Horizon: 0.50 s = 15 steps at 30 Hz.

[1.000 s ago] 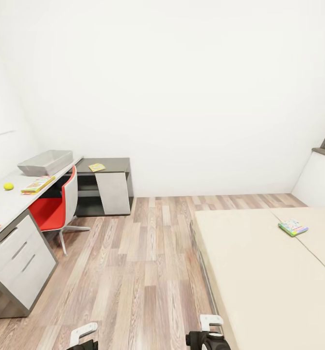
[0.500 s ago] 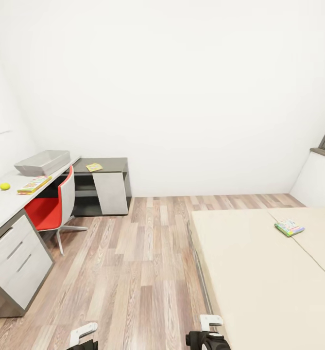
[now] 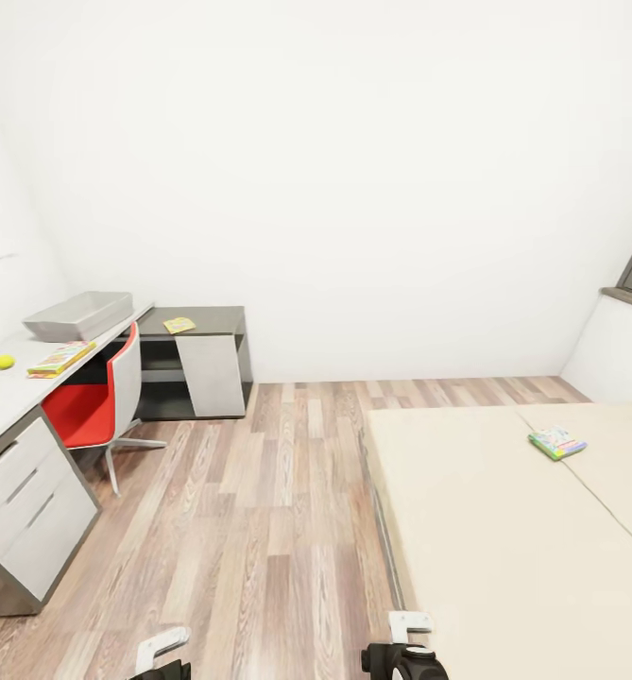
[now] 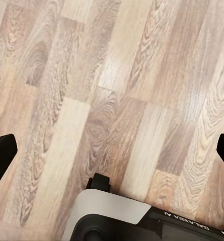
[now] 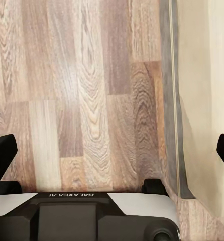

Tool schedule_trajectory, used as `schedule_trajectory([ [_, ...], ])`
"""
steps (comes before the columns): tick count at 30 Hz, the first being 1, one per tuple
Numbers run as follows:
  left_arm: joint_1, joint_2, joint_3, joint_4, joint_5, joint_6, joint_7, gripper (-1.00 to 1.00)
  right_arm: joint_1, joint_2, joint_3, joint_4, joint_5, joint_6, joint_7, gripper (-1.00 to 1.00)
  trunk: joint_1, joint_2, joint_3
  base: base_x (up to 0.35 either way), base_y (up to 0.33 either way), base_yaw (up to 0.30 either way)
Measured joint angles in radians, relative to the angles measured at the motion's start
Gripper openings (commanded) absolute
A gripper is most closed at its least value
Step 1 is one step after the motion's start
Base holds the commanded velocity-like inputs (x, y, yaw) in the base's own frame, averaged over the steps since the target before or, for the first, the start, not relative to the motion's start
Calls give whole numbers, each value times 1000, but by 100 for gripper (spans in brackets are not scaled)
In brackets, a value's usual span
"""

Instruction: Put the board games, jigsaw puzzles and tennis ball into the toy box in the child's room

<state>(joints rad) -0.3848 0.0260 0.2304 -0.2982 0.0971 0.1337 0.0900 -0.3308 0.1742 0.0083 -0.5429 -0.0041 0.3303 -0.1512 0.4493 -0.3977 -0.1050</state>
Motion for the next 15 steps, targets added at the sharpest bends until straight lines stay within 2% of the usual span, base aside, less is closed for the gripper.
schedule_trajectory([
  [15, 0, 0, 0, 0, 0, 0, 0, 100, 0, 0, 0, 0, 0, 0, 0, 100, 0, 0, 0, 0, -59, 0],
])
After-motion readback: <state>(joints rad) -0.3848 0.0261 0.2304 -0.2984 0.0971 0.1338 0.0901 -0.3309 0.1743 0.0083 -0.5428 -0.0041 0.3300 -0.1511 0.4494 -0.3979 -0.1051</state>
